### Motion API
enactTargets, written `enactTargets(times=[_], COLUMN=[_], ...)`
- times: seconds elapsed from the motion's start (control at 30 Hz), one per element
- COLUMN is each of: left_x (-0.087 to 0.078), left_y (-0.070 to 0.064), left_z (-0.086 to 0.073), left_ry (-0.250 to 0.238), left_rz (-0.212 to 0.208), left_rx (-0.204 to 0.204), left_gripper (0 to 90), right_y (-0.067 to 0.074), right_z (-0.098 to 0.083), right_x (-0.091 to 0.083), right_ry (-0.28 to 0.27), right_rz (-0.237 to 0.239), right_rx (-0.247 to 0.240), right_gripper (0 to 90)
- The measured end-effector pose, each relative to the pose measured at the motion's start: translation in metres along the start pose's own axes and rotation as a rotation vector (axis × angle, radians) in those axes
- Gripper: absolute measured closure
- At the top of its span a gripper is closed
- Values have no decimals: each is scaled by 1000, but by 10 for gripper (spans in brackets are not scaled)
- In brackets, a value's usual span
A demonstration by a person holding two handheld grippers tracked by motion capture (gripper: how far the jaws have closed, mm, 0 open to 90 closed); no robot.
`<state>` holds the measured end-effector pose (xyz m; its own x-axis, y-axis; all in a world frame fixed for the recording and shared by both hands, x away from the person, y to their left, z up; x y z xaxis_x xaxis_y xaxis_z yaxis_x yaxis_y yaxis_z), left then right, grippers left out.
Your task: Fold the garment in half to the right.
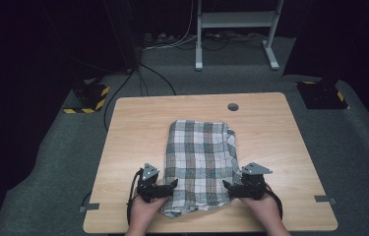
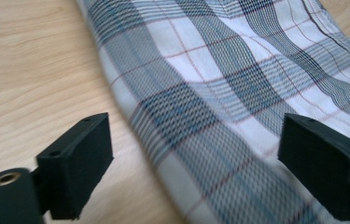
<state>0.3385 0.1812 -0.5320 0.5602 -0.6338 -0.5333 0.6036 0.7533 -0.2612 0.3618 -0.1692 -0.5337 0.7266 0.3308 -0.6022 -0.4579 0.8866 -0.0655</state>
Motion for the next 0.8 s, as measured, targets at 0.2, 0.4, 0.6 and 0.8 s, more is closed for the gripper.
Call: enactTargets(times=[0.2, 0.4, 0.6, 0.8], left_x=[-32, -67, -91, -92], left_y=[16, 32, 48, 45], left_z=[-18, -40, -69, -75], left_ry=[-22, -20, 33, 93], left_rz=[24, 74, 146, 197], left_rx=[-39, -49, -64, -39], left_gripper=[63, 47, 45, 36], right_y=[-9, -22, -40, -61], right_z=[-11, -25, -44, -74], right_x=[-21, -39, -53, -62], right_ry=[-13, -30, -3, 75], right_rz=[-22, -45, -84, -156], right_rx=[-1, 7, 35, 89], right_gripper=[12, 1, 1, 1])
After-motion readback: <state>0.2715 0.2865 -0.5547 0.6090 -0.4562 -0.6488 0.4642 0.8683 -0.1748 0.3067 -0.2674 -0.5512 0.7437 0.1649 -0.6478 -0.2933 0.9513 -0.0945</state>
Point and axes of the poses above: each handheld gripper's, and its own axes: x roughly forward along the jaws, z roughly out of its top, y roughly to its left, the point moved 1 cm from there along x, roughly forward along the jaws, and after that the axes turned 11 degrees about -z, right-handed, at the moved point
